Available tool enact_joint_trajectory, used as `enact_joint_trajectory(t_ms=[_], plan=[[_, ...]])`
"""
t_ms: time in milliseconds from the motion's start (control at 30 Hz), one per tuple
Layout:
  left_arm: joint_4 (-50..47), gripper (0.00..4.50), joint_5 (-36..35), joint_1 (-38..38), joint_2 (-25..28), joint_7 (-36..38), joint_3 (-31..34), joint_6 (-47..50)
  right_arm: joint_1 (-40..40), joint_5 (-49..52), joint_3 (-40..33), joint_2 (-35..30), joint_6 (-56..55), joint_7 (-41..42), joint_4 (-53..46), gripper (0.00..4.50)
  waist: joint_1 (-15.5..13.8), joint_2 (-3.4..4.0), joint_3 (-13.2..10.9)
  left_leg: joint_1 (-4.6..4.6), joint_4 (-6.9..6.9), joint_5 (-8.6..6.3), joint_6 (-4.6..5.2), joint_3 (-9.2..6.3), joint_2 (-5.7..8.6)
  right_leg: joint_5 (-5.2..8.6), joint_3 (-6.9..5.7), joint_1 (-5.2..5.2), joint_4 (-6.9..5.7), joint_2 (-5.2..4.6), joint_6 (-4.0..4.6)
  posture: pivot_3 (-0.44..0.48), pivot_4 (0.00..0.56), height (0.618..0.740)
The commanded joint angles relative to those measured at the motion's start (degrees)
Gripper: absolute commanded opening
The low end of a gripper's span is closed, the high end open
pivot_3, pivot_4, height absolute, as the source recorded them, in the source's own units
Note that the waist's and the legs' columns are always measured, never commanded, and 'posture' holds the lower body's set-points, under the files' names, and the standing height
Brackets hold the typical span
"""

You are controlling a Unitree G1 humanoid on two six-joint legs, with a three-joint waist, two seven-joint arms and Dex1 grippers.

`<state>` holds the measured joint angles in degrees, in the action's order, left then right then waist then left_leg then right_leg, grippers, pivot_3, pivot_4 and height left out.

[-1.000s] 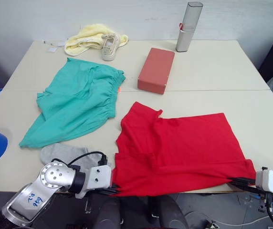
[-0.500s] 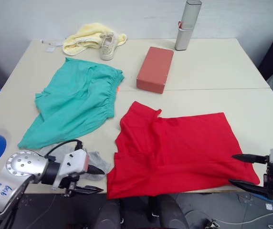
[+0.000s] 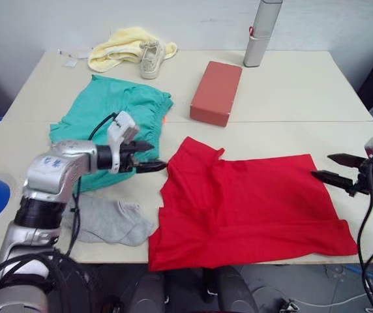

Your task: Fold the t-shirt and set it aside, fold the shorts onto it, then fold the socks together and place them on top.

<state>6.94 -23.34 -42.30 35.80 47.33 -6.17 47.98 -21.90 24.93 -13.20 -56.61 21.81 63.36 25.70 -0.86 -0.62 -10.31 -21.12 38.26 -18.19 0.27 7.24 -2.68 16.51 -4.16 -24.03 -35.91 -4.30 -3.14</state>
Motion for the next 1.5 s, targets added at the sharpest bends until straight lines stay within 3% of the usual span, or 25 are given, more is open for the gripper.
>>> enact_joint_trajectory(t_ms=[33,167,267,667,800,900,1167,1233,1267,1500], plan=[[5.71,4.48,3.05,-4.22,-3.44,-0.99,-1.41,-3.42,-5.60,-3.59,1.76,2.06,-2.37,-2.03,6.54,4.50,0.16,-0.02,-0.02,-0.01,0.01,0.01,-0.01,0.00,-0.01,-0.01,0.01,0.00,0.00,0.01,-0.02,0.000,0.150,0.740],[16.26,4.48,7.01,-9.63,-8.85,-5.77,-1.43,-5.05,-13.08,-9.38,5.43,4.01,-4.52,-4.72,16.69,4.50,0.77,-0.04,-0.03,-0.07,0.06,0.08,-0.01,0.06,0.01,-0.05,0.02,-0.05,-0.04,0.00,-0.07,0.000,0.150,0.740],[19.65,4.48,7.56,-10.39,-11.28,-5.11,-1.49,-5.57,-17.11,-11.49,6.32,4.98,-5.81,-5.85,22.36,4.50,1.00,-0.04,-0.03,-0.07,0.00,0.13,-0.04,0.07,0.03,-0.05,0.04,-0.08,-0.04,-0.03,-0.09,0.000,0.150,0.740],[37.84,4.48,15.82,-17.42,-16.92,-5.66,-3.74,-13.91,-27.67,-18.27,8.74,10.07,-8.34,-7.90,36.76,4.50,1.18,-0.05,-0.03,-0.06,-0.01,0.24,-0.17,0.53,0.03,-0.08,0.40,-0.44,-0.38,0.00,-0.10,0.000,0.150,0.740],[39.39,3.59,17.04,-18.05,-18.10,-3.09,-4.50,-14.22,-28.74,-19.39,8.71,11.08,-9.42,-8.21,38.63,4.50,1.34,-0.05,-0.03,-0.02,0.01,0.25,-0.17,0.98,0.02,-0.08,0.44,-0.47,-0.47,0.00,-0.10,0.000,0.150,0.740],[39.29,2.62,17.71,-17.88,-18.59,-1.60,-4.60,-14.31,-29.33,-19.86,8.40,11.40,-9.43,-8.35,39.41,3.56,1.54,-0.05,-0.03,0.01,0.01,0.25,-0.18,1.07,0.02,-0.07,0.50,-0.48,-0.52,-0.01,-0.10,0.000,0.150,0.740],[39.89,0.06,18.76,-16.32,-20.43,-6.07,-1.86,-20.86,-28.61,-20.28,7.43,11.44,-12.53,-9.39,39.28,0.82,2.02,-0.05,-0.03,0.01,0.00,0.25,-0.18,1.07,0.02,-0.07,0.60,-0.51,-0.54,-0.01,-0.10,0.000,0.150,0.740],[38.79,0.00,17.85,-15.49,-20.60,-7.18,0.10,-24.33,-28.11,-19.95,6.84,10.92,-13.37,-9.29,38.86,0.13,2.13,-0.05,-0.03,0.00,-0.01,0.25,-0.18,1.07,0.01,-0.07,0.60,-0.52,-0.55,-0.02,-0.10,0.000,0.150,0.740],[38.39,0.00,17.27,-15.29,-20.69,-7.92,1.30,-25.45,-27.94,-19.78,6.56,10.66,-13.66,-9.32,38.68,0.02,2.17,-0.05,-0.03,0.00,-0.01,0.25,-0.18,1.07,0.01,-0.07,0.60,-0.52,-0.55,-0.03,-0.10,0.000,0.150,0.740],[38.17,0.00,16.28,-13.89,-20.30,-12.68,6.84,-31.77,-25.37,-19.28,4.13,8.13,-19.28,-10.27,37.31,0.02,2.35,-0.06,-0.04,-0.05,-0.04,0.24,-0.18,1.07,0.03,-0.07,0.61,-0.59,-0.54,-0.06,-0.10,0.000,0.150,0.740]])
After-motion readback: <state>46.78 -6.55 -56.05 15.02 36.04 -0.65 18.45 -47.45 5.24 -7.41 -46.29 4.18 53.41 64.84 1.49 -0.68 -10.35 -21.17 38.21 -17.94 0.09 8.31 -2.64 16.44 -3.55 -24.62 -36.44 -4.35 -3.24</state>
